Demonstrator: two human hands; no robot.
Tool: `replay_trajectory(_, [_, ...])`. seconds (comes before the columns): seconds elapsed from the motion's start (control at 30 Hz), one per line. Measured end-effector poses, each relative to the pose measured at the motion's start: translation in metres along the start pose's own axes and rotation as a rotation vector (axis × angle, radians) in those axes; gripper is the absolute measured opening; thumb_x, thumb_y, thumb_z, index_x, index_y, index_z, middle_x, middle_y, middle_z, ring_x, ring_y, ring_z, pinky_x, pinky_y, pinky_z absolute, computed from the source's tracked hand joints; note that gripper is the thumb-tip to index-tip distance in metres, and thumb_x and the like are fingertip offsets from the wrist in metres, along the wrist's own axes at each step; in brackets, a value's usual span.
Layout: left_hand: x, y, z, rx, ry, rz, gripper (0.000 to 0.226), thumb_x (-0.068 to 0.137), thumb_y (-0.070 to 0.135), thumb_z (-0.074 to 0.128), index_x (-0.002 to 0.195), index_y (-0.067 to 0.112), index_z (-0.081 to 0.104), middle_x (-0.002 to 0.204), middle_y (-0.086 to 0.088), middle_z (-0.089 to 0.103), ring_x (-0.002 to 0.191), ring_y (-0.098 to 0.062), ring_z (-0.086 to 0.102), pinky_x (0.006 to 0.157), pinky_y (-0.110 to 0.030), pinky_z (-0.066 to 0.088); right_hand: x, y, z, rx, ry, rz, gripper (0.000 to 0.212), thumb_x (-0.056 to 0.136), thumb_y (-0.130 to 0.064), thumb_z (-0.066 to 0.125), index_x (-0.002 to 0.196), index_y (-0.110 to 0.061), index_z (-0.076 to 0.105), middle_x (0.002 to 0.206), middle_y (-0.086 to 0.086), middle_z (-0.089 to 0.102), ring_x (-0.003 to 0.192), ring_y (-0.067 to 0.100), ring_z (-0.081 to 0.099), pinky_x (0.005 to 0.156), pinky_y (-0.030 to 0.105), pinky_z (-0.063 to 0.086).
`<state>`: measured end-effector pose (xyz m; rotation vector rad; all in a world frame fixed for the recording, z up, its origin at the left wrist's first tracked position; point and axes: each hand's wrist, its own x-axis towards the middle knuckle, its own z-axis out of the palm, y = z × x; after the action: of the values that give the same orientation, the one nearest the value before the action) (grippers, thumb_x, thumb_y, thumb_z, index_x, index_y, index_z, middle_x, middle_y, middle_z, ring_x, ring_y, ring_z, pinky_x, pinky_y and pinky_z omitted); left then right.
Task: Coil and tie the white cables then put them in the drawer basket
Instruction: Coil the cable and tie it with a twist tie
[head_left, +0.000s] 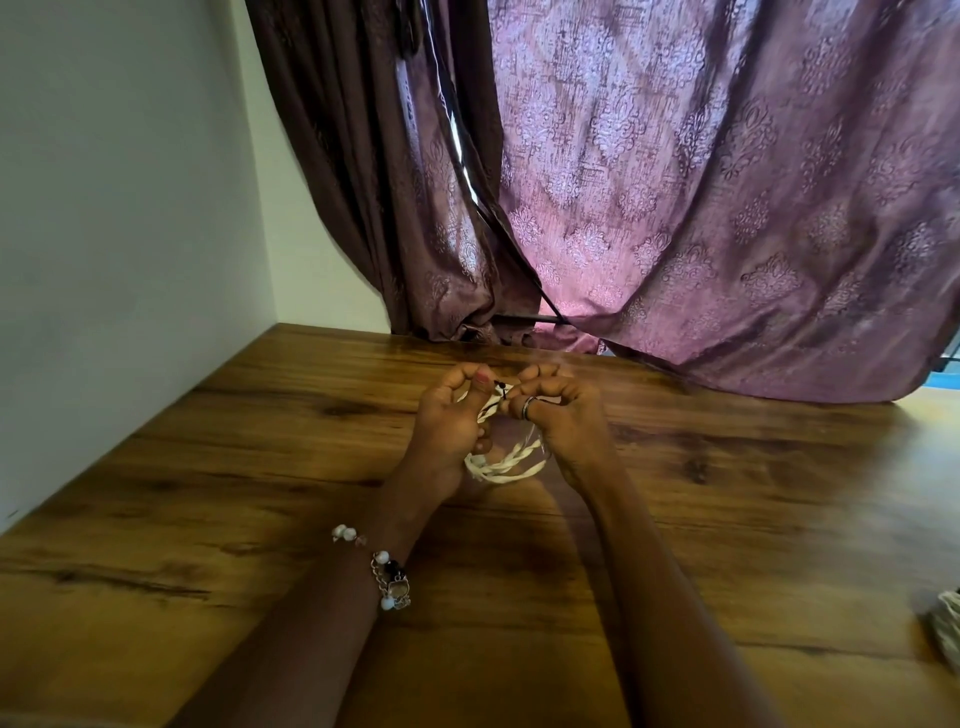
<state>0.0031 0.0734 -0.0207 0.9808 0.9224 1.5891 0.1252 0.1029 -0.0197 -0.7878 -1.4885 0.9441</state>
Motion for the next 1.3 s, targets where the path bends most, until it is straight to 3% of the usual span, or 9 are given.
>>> replay_trajectory(0.1, [0.0002,0.0000,-0.0001,-0.017,-0.024,-0.018,0.015,0.098,0.019,0.050,0.085,0.016,0.057,0.065,-0.004,0.056,0.034,-0.003,0.035,0.035,-0.012,0.026,0.0009,0.0008,-0.0001,-0.021,0.007,-0.013,0.020,0.068,0.018,0.063,0.068,0.001,0.072,0.095,0.011,0.058,0.093,0.009,0.056,0.074,0.020,0.048])
replay_trajectory(0.27, [-0.0007,0.0019,-0.0002,0.004,-0.034,-0.018,0.014,0.097,0.018,0.051,0.085,0.016,0.058,0.064,0.000,0.058,0.034,-0.003,0.036,0.034,-0.012,0.027,-0.0019,-0.0029,0.0006,-0.030,0.011,-0.029,0.018,0.070,0.017,0.064,0.073,0.001,0.072,0.095,0.009,0.056,0.083,-0.006,0.054,0.068,0.011,0.046])
replay_trajectory(0.43, [0.0005,0.0012,-0.0006,0.011,-0.035,-0.018,0.014,0.097,0.020,0.050,0.085,0.016,0.058,0.064,-0.001,0.055,0.035,-0.003,0.033,0.034,-0.014,0.026,0.0000,-0.0007,0.0004,-0.058,0.008,-0.060,0.011,0.070,0.007,0.071,0.078,0.000,0.073,0.094,0.007,0.055,0.094,0.008,0.052,0.074,0.014,0.045])
replay_trajectory(0.77, [0.0009,0.0016,-0.0002,-0.012,-0.019,-0.057,0.016,0.098,0.018,0.049,0.084,0.017,0.057,0.065,-0.002,0.055,0.036,-0.004,0.032,0.035,-0.014,0.024,-0.0009,0.0015,-0.0001,-0.021,-0.002,-0.059,0.014,0.066,0.004,0.068,0.079,0.004,0.072,0.096,0.010,0.053,0.083,-0.003,0.054,0.070,0.013,0.046])
replay_trajectory(0.97, [0.0011,-0.0001,0.0005,-0.025,-0.009,-0.063,0.017,0.098,0.017,0.048,0.084,0.018,0.057,0.064,-0.002,0.055,0.035,-0.003,0.032,0.034,-0.012,0.024,0.0006,0.0036,0.0010,-0.028,0.000,-0.037,0.017,0.058,-0.006,0.065,0.072,-0.001,0.072,0.091,0.006,0.055,0.086,0.005,0.055,0.072,0.019,0.046])
replay_trajectory(1.1, [0.0010,0.0001,0.0012,-0.014,0.007,-0.061,0.015,0.098,0.018,0.049,0.085,0.017,0.057,0.066,-0.002,0.056,0.035,-0.003,0.032,0.034,-0.012,0.025,0.0004,0.0041,0.0005,-0.027,-0.016,-0.032,0.014,0.058,-0.008,0.065,0.067,-0.013,0.074,0.088,0.001,0.057,0.092,0.012,0.053,0.074,0.022,0.045])
replay_trajectory(1.3, [0.0015,0.0004,0.0005,-0.005,-0.001,-0.064,0.016,0.097,0.018,0.051,0.083,0.018,0.059,0.067,-0.002,0.059,0.035,-0.004,0.033,0.034,-0.013,0.026,0.0011,0.0034,0.0005,-0.027,-0.013,-0.036,0.013,0.058,-0.008,0.066,0.068,-0.013,0.074,0.092,0.004,0.057,0.093,0.011,0.054,0.075,0.021,0.046])
